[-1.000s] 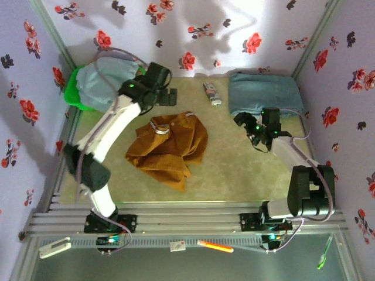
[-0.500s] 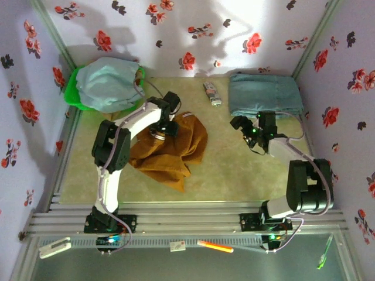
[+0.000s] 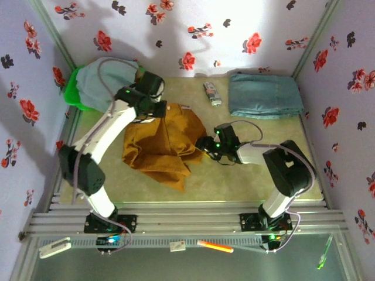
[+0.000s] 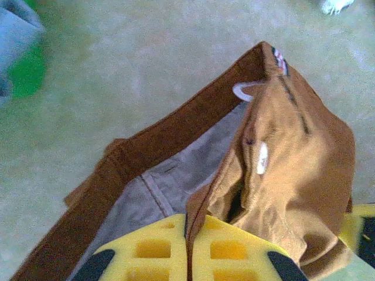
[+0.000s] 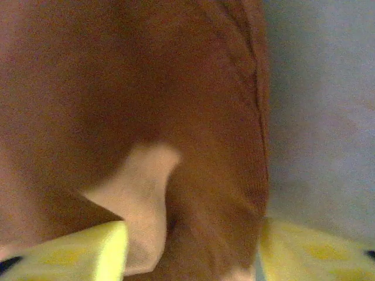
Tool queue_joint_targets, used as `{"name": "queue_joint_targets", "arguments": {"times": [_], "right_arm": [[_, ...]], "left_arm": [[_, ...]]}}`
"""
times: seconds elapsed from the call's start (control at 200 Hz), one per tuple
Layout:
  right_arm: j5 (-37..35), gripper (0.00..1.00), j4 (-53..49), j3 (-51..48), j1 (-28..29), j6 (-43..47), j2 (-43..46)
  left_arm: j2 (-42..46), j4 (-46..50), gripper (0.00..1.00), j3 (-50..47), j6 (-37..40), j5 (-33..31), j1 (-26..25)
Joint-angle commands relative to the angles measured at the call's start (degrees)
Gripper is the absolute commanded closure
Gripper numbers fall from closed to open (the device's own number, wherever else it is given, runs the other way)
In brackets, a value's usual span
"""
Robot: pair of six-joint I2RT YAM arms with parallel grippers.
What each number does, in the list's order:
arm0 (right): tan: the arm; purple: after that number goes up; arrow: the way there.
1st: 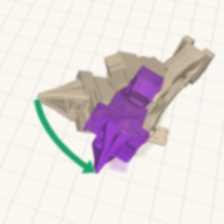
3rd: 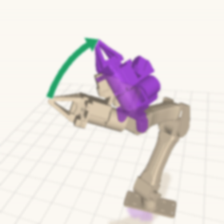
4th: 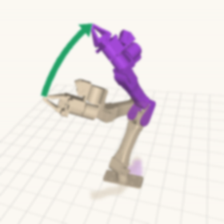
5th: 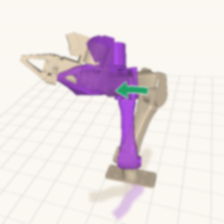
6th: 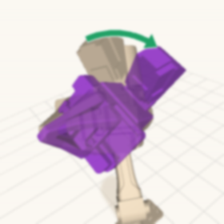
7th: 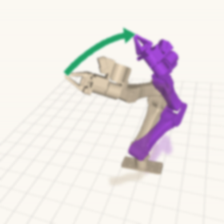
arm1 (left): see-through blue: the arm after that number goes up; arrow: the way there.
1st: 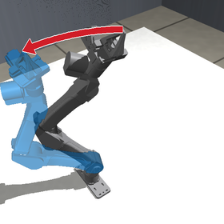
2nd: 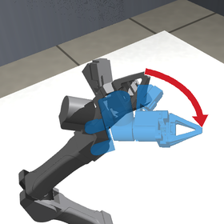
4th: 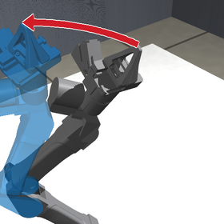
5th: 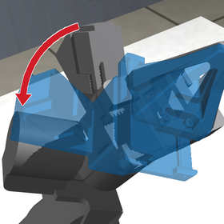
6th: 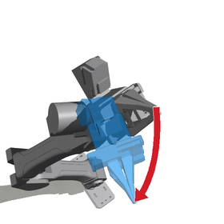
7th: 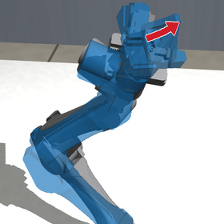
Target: Fold and stack the trousers
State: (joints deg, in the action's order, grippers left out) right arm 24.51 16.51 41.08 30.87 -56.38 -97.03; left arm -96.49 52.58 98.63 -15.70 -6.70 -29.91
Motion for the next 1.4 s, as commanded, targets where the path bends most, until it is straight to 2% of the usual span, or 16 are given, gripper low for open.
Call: {"name": "queue_joint_targets", "arguments": {"times": [0.0, 0.08, 0.17, 0.48, 0.59, 0.705, 0.85, 0.955, 1.08, 1.13, 1.155, 1.16, 1.175, 1.195, 1.29, 1.395], "right_arm": [[1.9, 0.57, 4.6, 1.0, 2.0, -3.4, -5.1], [2.1, 0.74, 4.4, 2.3, 2.1, -3.3, -5.4], [0.6, 1.00, -0.7, 5.1, 2.1, -0.5, -3.4], [-18.5, 1.00, -27.8, 17.6, 0.8, 14.6, 8.4], [-25.9, 1.00, -37.7, 26.4, 0.7, 21.0, 12.6], [-28.8, 1.00, -43.4, 35.3, 0.7, 25.8, 14.9], [-28.3, 1.00, -53.1, 50.5, 3.6, 32.9, 10.6], [-29.6, 1.00, -53.8, 57.1, 6.4, 35.4, 6.4], [-24.6, 1.00, -53.0, 65.5, 7.0, 34.8, -4.8], [-21.5, 0.85, -53.7, 69.8, 7.0, 34.2, -11.3], [-20.0, 0.69, -54.5, 72.2, 7.0, 33.7, -15.0], [-20.0, 0.69, -54.5, 72.2, 7.0, 33.7, -15.0], [-19.3, 0.57, -55.1, 73.5, 7.0, 33.5, -16.7], [-18.2, 0.50, -56.1, 75.2, 7.0, 33.4, -18.9], [-19.2, 0.35, -59.8, 79.3, 6.4, 33.5, -23.9], [-21.0, 0.26, -59.0, 74.7, 5.1, 33.7, -19.6]], "left_arm": [[4.1, 1.9, 1.00, 0.5, -0.1, -2.3, 1.8], [6.2, 1.9, 1.00, -0.8, 0.0, -2.4, 2.5], [8.5, 1.6, 1.00, -2.8, -0.4, -2.6, 3.4], [18.4, 1.4, 1.00, -9.4, -1.7, -3.1, 5.8], [23.8, 1.6, 1.00, -13.4, -3.2, -4.7, 6.1], [30.7, 1.3, 1.00, -19.8, -6.5, -6.5, 6.4], [38.6, 1.6, 1.00, -28.1, -11.5, -9.0, 7.2], [42.0, 2.6, 1.00, -33.1, -14.3, -9.9, 8.9], [44.8, 3.2, 1.00, -38.9, -18.2, -11.3, 11.9], [45.9, 3.2, 1.00, -40.9, -20.1, -12.4, 13.6], [46.5, 2.9, 1.00, -41.9, -20.7, -12.7, 14.4], [46.7, 2.8, 1.00, -42.1, -20.8, -12.8, 14.7], [47.0, 2.5, 1.00, -42.8, -21.1, -12.9, 15.2], [47.4, 2.2, 1.00, -43.7, -21.9, -12.9, 16.1], [48.3, 0.5, 1.00, -47.3, -25.3, -12.2, 19.2], [48.6, 0.5, 1.00, -49.5, -26.5, -12.7, 22.2]]}}
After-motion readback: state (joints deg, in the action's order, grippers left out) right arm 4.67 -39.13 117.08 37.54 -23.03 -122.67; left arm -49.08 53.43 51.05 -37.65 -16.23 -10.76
